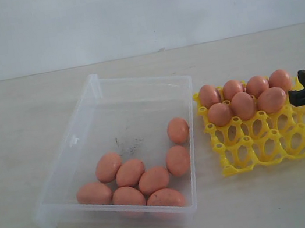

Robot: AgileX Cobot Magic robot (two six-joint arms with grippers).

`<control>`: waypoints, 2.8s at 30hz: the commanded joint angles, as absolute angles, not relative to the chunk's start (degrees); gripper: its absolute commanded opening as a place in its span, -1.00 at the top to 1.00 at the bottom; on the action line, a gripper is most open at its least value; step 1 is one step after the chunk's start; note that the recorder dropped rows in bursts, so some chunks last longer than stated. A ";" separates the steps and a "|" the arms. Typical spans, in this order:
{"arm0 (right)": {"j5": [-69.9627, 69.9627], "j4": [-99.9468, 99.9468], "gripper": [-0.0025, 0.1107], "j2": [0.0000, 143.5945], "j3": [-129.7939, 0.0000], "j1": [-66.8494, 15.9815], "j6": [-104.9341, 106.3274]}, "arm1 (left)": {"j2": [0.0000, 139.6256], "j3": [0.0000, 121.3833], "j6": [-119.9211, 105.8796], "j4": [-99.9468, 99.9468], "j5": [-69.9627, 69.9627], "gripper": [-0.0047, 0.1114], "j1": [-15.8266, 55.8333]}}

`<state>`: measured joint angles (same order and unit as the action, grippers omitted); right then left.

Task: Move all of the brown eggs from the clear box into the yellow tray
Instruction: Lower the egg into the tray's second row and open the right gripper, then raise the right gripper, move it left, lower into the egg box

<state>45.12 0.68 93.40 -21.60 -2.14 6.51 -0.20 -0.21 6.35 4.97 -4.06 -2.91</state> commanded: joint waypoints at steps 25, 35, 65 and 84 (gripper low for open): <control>56.47 -8.01 0.96 107.22 -24.23 -1.76 0.00 | 0.00 0.00 6.42 5.00 -3.95 0.85 -2.69; 54.88 -7.89 0.96 108.06 -25.40 -1.76 0.44 | 0.00 0.00 6.42 5.00 -3.95 0.85 -2.69; 58.43 -8.22 -0.09 103.19 -25.30 -1.76 -4.84 | 0.00 0.00 6.42 5.00 -3.95 0.85 -2.69; 41.92 -53.47 -0.09 90.56 -37.09 -19.14 -42.20 | 0.00 0.00 6.42 5.00 -3.95 0.85 -2.69</control>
